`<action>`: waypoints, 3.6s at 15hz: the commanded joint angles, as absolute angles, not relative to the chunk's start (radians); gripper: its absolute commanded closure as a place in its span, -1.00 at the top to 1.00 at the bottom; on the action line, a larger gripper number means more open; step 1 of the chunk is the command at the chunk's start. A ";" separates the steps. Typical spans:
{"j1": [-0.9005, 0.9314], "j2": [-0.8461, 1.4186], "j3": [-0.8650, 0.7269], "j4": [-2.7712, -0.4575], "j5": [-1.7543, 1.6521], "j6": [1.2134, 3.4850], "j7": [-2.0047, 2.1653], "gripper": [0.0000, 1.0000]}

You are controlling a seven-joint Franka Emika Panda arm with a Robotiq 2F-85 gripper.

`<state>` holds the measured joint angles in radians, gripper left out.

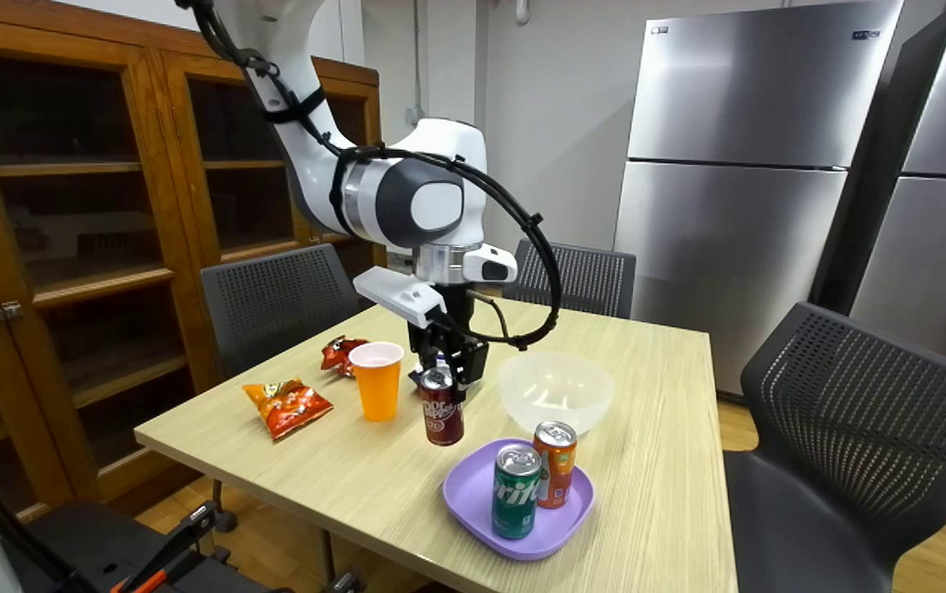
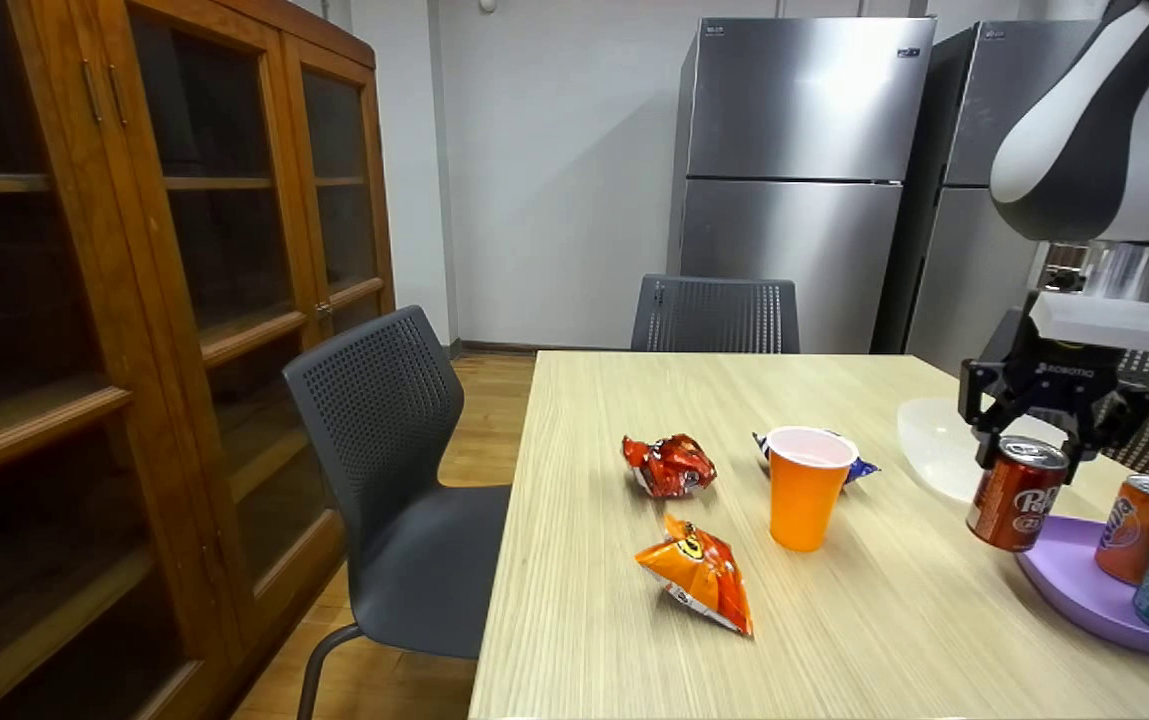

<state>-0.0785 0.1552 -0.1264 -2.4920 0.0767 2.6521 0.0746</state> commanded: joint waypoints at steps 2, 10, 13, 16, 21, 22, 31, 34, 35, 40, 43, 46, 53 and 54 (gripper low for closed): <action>-0.109 0.104 -0.153 -2.504 0.066 2.625 0.099 -0.23; -0.139 0.125 -0.188 -2.482 0.070 2.622 0.102 -0.23; -0.145 0.134 -0.194 -2.471 0.072 2.619 0.104 -0.23; -0.150 0.146 -0.197 -2.457 0.072 2.616 0.105 -0.23; -0.155 0.180 -0.199 -2.425 0.082 2.614 0.109 -0.23; -0.155 0.188 -0.199 -2.418 0.082 2.613 0.110 -0.23; -0.156 0.260 -0.199 -2.362 0.086 2.603 0.118 -0.23; -0.157 0.280 -0.198 -2.351 0.088 2.600 0.118 -0.23; -0.157 0.285 -0.198 -2.349 0.089 2.599 0.118 -0.23; -0.158 0.308 -0.196 -2.339 0.091 2.590 0.117 -0.23; -0.158 0.317 -0.195 -2.335 0.092 2.583 0.117 -0.23; -0.158 0.323 -0.195 -2.333 0.092 2.582 0.115 -0.23; -0.157 0.320 -0.197 -2.336 0.089 2.581 0.118 0.99; -0.156 0.318 -0.197 -2.336 0.089 2.582 0.119 1.00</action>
<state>-0.1443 0.3266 -0.2074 -2.3549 0.0801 2.6191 0.1051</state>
